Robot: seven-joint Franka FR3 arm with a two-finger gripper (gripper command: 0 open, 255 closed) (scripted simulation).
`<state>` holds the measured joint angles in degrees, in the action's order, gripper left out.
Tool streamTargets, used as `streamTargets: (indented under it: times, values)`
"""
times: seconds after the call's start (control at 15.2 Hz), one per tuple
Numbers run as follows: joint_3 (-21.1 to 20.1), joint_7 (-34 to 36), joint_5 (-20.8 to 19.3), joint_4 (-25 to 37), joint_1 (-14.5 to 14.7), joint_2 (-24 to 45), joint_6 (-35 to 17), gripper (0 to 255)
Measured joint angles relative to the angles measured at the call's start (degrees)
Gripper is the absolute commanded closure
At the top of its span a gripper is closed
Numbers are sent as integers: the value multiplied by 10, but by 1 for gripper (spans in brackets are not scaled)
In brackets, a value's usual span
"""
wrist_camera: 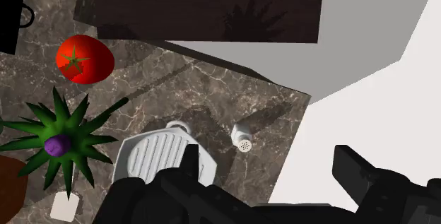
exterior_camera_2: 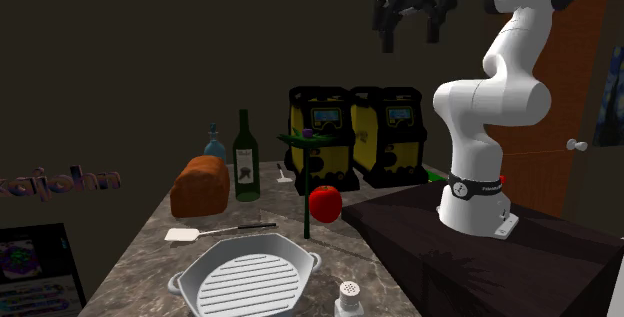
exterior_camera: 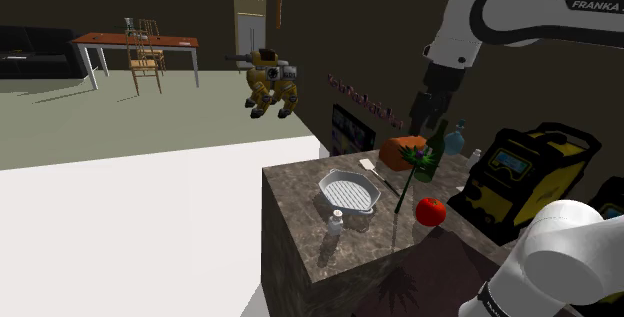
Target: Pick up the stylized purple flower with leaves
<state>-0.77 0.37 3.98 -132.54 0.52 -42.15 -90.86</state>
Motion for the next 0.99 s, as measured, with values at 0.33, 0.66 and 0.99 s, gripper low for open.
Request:
streamTargets:
  times: [0.33,0.66,0.99]
  values:
    - [0,65,-6,2,-38,41,-39,0]
    - [-5,183,-14,0,-95,101,-101,0]
    - [5,294,-29,6,-155,164,-156,0]
